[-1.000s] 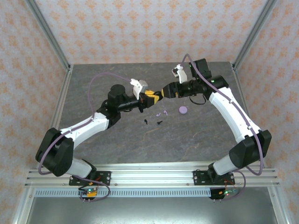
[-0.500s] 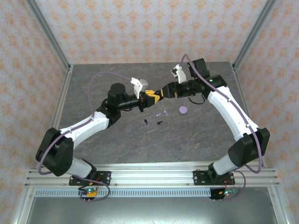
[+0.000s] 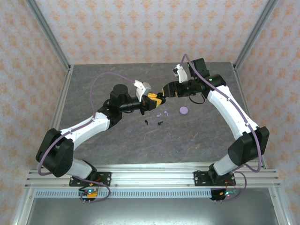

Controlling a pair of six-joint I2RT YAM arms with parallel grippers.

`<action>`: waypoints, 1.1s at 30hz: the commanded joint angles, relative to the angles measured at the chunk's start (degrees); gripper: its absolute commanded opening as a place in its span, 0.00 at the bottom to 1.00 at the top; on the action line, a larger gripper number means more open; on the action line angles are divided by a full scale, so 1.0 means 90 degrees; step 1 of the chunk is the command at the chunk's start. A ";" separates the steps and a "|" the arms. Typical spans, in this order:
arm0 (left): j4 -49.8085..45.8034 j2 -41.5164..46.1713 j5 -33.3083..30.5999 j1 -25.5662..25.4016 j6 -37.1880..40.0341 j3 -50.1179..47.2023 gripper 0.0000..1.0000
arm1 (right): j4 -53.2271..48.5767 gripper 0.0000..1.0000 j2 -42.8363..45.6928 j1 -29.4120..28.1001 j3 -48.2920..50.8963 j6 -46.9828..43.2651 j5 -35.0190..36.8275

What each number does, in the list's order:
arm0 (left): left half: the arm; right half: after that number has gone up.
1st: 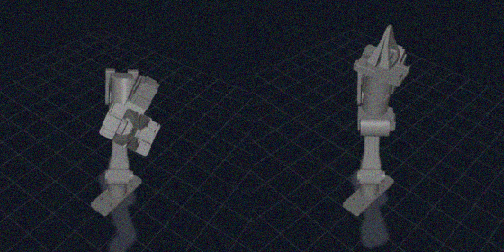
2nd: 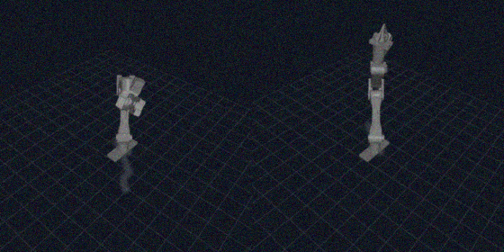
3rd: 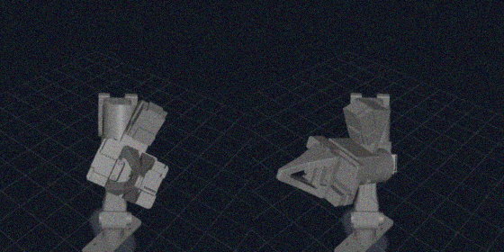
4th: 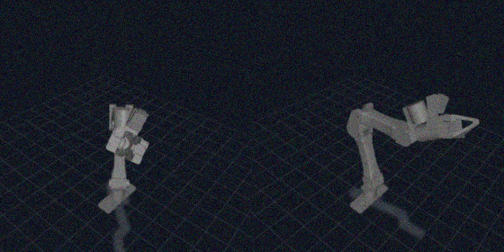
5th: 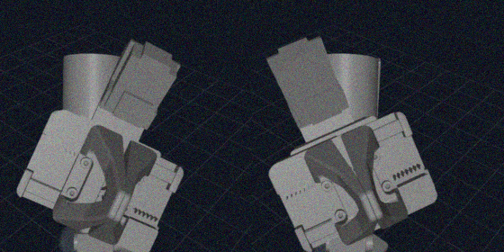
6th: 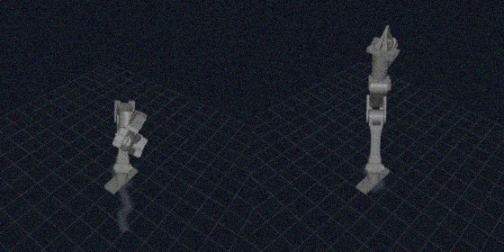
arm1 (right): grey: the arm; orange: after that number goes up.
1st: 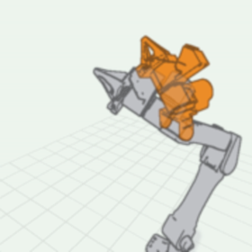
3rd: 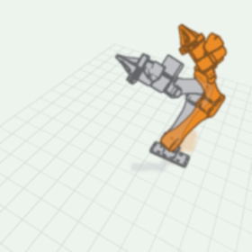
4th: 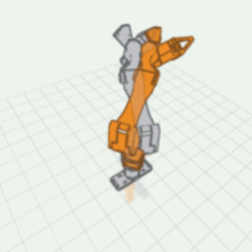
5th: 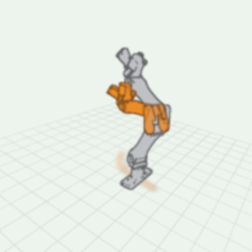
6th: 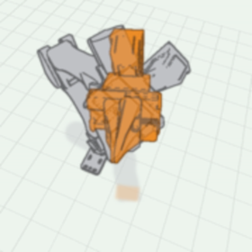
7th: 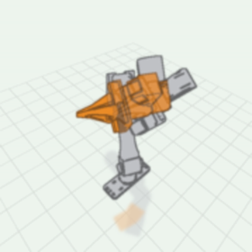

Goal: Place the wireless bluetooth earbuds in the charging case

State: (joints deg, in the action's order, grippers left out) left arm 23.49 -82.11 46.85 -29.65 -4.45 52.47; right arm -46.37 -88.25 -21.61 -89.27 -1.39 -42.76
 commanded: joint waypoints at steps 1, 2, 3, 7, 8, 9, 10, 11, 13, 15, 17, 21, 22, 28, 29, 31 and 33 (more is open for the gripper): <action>0.0241 0.0202 -0.0116 -0.0114 0.0153 0.0255 0.19 | -0.0053 0.63 0.0008 -0.0038 -0.0184 0.0102 0.0284; 0.0204 0.0191 -0.0158 -0.0113 0.0146 0.0254 0.19 | -0.0020 0.64 0.0037 -0.0031 -0.0180 0.0114 0.0316; 0.0176 0.0192 -0.0193 -0.0112 0.0135 0.0249 0.19 | -0.0009 0.64 0.0048 -0.0032 -0.0188 0.0123 0.0339; 0.0146 0.0201 -0.0408 -0.0114 0.0155 0.0196 0.19 | -0.0033 0.65 0.0112 -0.0039 -0.0196 0.0086 0.0260; 0.0115 0.0200 -0.0455 -0.0113 0.0162 0.0196 0.19 | -0.0026 0.65 0.0131 -0.0038 -0.0183 0.0063 0.0211; 0.0099 0.0197 -0.0469 -0.0114 0.0168 0.0191 0.19 | -0.0030 0.65 0.0154 -0.0039 -0.0160 0.0031 0.0162; 0.0110 0.0197 -0.0469 -0.0111 0.0172 0.0186 0.19 | -0.0030 0.65 0.0182 -0.0039 -0.0144 -0.0005 0.0107; 0.0108 0.0197 -0.0501 -0.0114 0.0154 0.0197 0.19 | -0.0039 0.65 0.0201 -0.0039 -0.0130 -0.0054 0.0033; 0.0056 0.0178 -0.0602 -0.0100 0.0133 0.0224 0.19 | -0.0078 0.65 0.0242 -0.0040 -0.0112 -0.0118 -0.0085; 0.0009 0.0163 -0.0755 -0.0090 0.0091 0.0240 0.19 | -0.0017 0.65 0.0344 -0.0037 -0.0035 -0.0167 -0.0189; 0.0047 0.0140 -0.0840 -0.0066 0.0012 0.0241 0.19 | 0.0046 0.65 0.0435 -0.0034 0.0030 -0.0183 -0.0207; 0.0319 0.0089 -0.0772 0.0007 -0.0248 0.0181 0.19 | 0.0137 0.62 0.0537 -0.0022 0.0114 -0.0241 -0.0368; 0.0402 0.0079 -0.0693 0.0022 -0.0298 0.0163 0.19 | 0.0142 0.61 0.0542 -0.0031 0.0110 -0.0283 -0.0456; 0.1531 0.0058 0.0163 0.0280 -0.1133 -0.0012 0.18 | 0.0091 0.55 0.0559 0.0083 -0.0066 -0.0754 -0.1122; 0.1678 0.0070 0.0276 0.0311 -0.1241 -0.0027 0.18 | 0.0033 0.55 0.0562 0.0080 -0.0129 -0.0876 -0.1247; 0.1808 0.0135 0.0405 0.0311 -0.1354 -0.0023 0.17 | -0.0031 0.55 0.0556 0.0086 -0.0224 -0.1076 -0.1462; 0.1844 0.0209 0.0433 0.0307 -0.1439 0.0006 0.17 | -0.0032 0.55 0.0548 0.0081 -0.0272 -0.1234 -0.1625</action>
State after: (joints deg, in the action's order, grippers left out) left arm 34.26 -82.11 47.33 -26.83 -14.22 52.45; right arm -46.30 -84.47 -21.06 -89.27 -8.32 -52.75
